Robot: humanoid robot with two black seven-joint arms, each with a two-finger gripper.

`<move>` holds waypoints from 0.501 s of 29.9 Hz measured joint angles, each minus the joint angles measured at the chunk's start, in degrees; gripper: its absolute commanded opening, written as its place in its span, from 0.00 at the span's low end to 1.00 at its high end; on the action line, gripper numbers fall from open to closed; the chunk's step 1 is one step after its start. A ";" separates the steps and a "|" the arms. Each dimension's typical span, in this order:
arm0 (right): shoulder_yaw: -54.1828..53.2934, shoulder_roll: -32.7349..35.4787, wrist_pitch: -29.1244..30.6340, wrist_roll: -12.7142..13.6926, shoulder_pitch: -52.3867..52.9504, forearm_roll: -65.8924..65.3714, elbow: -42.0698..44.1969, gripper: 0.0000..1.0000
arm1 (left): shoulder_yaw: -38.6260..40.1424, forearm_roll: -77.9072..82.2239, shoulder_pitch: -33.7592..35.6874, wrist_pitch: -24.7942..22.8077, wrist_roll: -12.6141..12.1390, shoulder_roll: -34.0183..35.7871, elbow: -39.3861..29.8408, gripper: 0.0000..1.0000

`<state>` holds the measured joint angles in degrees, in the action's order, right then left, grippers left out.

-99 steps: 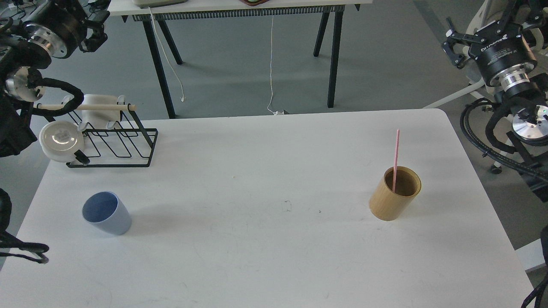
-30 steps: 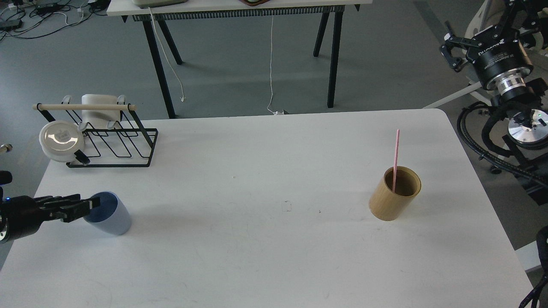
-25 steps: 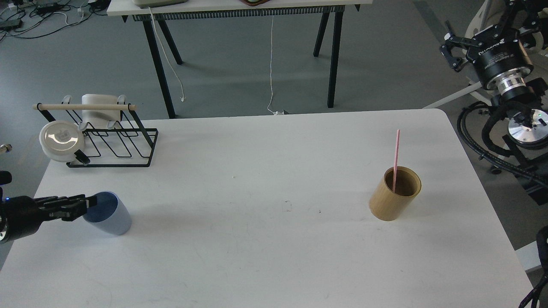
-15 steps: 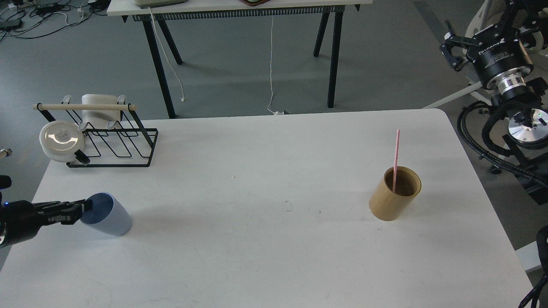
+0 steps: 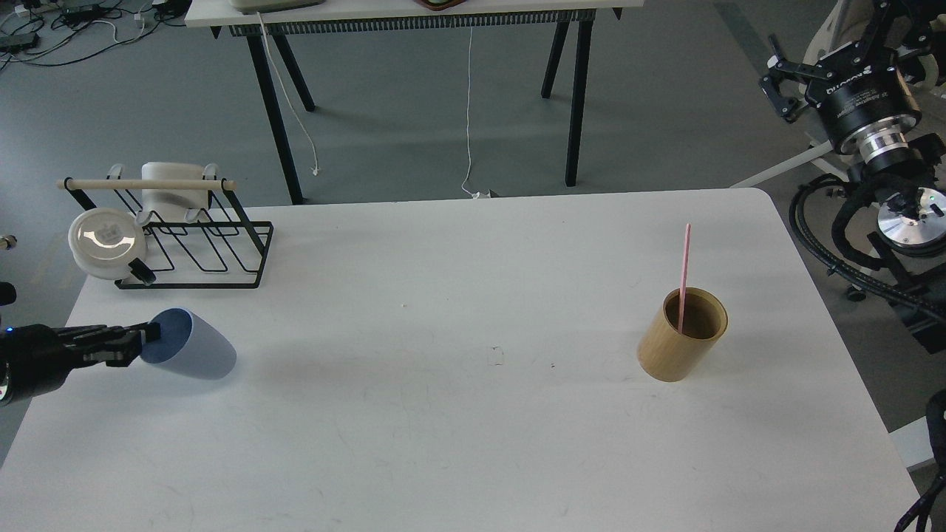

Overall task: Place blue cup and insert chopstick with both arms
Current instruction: 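Slide the blue cup with the left gripper toward the table center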

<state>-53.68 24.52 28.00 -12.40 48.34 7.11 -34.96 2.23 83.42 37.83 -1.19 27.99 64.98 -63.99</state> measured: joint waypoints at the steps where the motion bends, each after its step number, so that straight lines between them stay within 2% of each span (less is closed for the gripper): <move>1: -0.12 0.00 0.00 0.00 0.23 0.00 0.00 1.00 | -0.02 0.02 0.67 -0.09 0.00 0.00 -0.95 0.00; 7: 0.21 0.87 0.00 0.44 6.09 -0.38 0.11 1.00 | -0.15 6.66 5.27 -2.48 -0.33 -0.43 -7.84 0.00; 10: 0.55 0.95 0.00 0.84 10.01 -0.58 0.21 1.00 | 0.02 10.38 9.50 -6.42 -0.96 -1.86 -9.11 0.00; 15: 0.85 0.88 -2.12 1.22 13.39 -0.76 0.25 1.00 | 0.01 11.94 17.32 -14.67 -2.39 -8.74 -9.74 0.00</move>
<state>-52.84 25.40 25.88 -11.17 61.73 6.36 -34.71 2.24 95.36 55.15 -15.86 25.60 56.23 -73.73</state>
